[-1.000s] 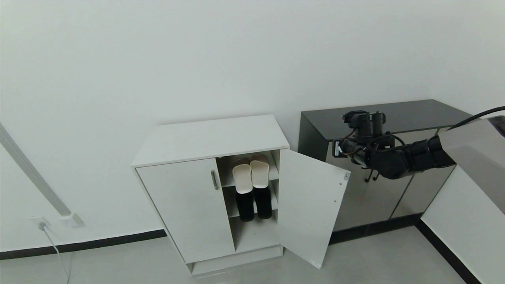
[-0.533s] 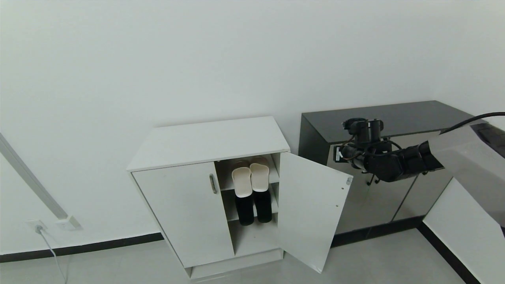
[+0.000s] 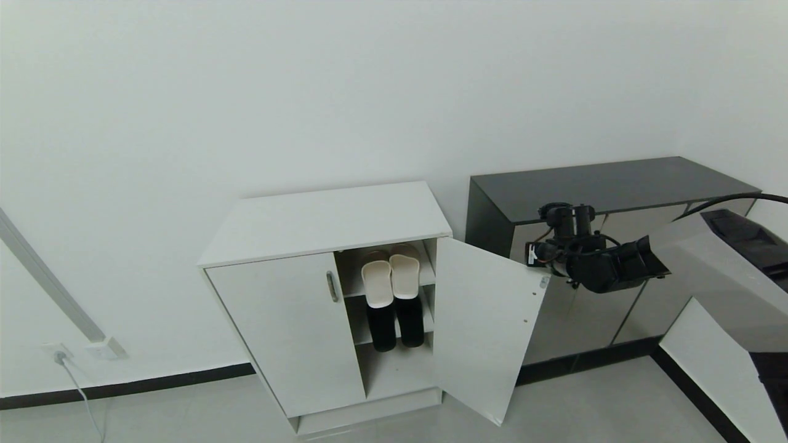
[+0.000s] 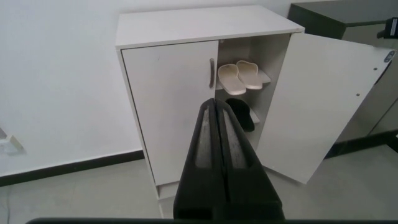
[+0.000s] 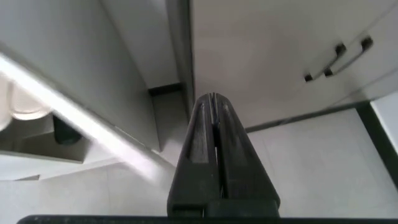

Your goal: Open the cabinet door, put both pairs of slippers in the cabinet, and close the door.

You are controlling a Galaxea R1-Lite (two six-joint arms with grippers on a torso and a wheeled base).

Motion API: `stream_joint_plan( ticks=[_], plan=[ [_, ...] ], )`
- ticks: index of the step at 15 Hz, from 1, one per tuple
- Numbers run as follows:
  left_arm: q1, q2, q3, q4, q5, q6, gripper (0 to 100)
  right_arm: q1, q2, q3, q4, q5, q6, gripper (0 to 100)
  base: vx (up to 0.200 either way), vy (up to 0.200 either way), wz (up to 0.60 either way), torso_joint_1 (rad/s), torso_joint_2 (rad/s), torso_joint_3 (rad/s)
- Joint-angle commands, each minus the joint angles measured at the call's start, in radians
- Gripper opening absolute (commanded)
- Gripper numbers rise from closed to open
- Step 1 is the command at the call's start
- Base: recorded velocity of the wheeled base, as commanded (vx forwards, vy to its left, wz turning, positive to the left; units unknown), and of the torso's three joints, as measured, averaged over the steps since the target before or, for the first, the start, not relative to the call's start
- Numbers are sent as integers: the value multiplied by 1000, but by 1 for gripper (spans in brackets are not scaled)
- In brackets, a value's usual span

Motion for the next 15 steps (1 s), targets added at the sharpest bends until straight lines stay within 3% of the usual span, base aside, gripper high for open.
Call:
stream_joint_plan(
  ticks=[1, 15],
  plan=[
    [0, 1, 0, 0, 0, 0, 0, 1, 5, 1, 2, 0, 1, 0, 0, 0, 0, 0, 0, 0],
    [0, 1, 0, 0, 0, -2, 0, 59, -87, 126, 32, 0, 4, 0, 0, 0, 0, 0, 0, 0]
  ],
)
